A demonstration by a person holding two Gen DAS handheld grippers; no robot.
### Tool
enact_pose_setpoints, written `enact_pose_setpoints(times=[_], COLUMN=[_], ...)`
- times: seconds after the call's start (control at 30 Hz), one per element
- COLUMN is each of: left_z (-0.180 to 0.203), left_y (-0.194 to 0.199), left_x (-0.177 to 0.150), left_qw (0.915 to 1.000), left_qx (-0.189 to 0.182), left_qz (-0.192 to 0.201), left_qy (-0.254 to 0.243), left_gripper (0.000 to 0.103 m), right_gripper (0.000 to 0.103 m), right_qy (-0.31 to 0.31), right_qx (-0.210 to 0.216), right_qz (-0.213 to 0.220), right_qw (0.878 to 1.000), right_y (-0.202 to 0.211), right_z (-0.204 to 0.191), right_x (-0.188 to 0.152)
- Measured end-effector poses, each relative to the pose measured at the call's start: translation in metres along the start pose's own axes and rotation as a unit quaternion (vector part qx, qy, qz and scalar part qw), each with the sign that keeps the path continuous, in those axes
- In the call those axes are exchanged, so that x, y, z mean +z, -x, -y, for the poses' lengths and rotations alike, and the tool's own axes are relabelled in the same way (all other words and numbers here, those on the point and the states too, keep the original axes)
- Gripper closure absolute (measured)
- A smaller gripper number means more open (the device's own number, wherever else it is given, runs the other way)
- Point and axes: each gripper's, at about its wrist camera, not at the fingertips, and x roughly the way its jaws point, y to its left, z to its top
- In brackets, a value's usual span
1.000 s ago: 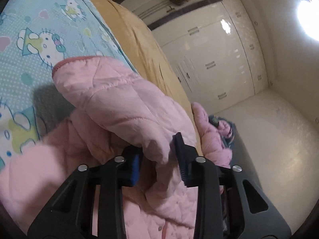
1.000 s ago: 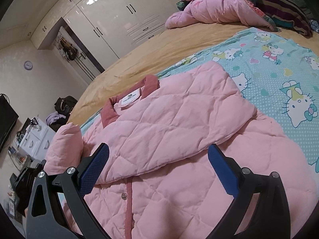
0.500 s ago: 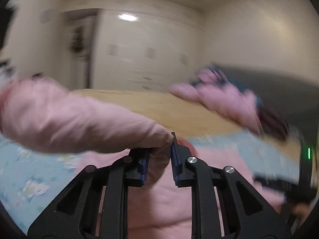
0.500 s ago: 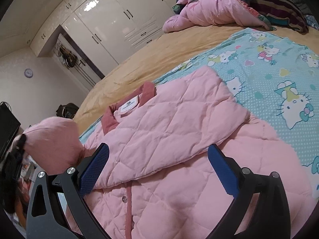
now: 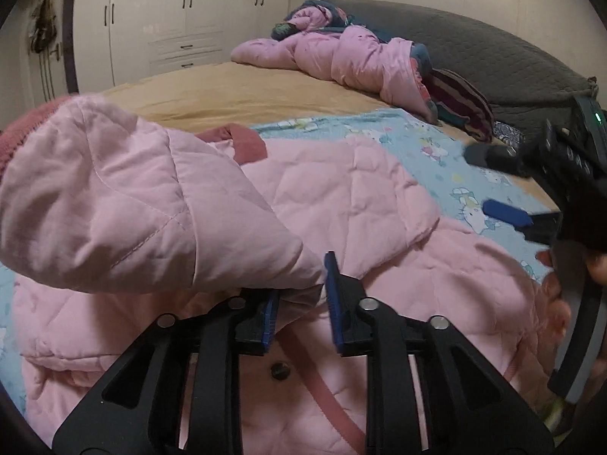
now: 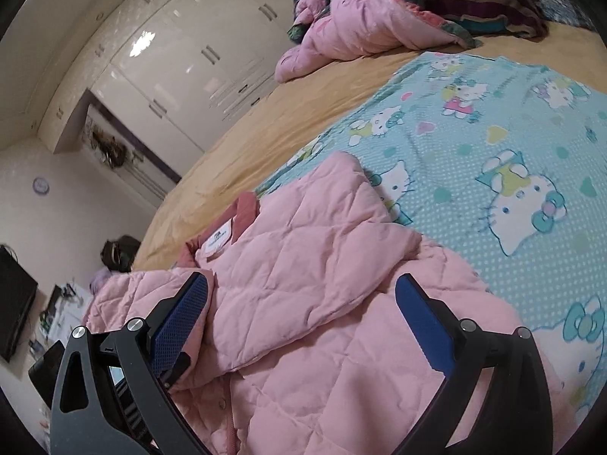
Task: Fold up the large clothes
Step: 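Lift the sleeve with the left gripper, lay it across the jacket front, open, then grasp the ribbed cuff of the other sleeve with the right gripper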
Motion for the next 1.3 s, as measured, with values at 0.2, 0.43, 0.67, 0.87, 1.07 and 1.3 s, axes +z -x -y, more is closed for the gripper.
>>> enact_pose_setpoints(times=[0.2, 0.43, 0.67, 0.87, 1.07, 1.3], left_z=[0.002, 0.000, 0.000, 0.000, 0.000, 0.008], left_y=[-0.002, -0.004, -0.008, -0.008, -0.005, 0.017], left_x=[-0.002, -0.002, -0.004, -0.003, -0.002, 0.007], left_qw=[1.0000, 0.9999, 0.9998, 0.9998, 0.9998, 0.9997], left_qx=[-0.004, -0.007, -0.009, -0.008, -0.004, 0.007], left_qz=[-0.001, -0.006, -0.015, -0.017, -0.018, 0.010], left_qy=[-0.001, 0.003, 0.002, -0.003, -0.003, -0.019], left_gripper=[0.077, 0.077, 0.077, 0.077, 0.074, 0.034], right_gripper=[0.004, 0.004, 0.004, 0.012, 0.072, 0.087], right_qy=[0.034, 0.269, 0.303, 0.306, 0.334, 0.277], right_qx=[0.192, 0.110, 0.001, -0.020, 0.015, 0.047], right_qz=[-0.132, -0.288, -0.339, -0.357, -0.338, -0.266], right_qw=[0.972, 0.912, 0.890, 0.883, 0.880, 0.922], right_y=[-0.028, -0.092, -0.144, -0.156, -0.143, -0.105], right_z=[-0.096, -0.264, -0.296, -0.282, -0.266, -0.204], right_x=[0.049, 0.016, -0.007, 0.003, 0.012, 0.065])
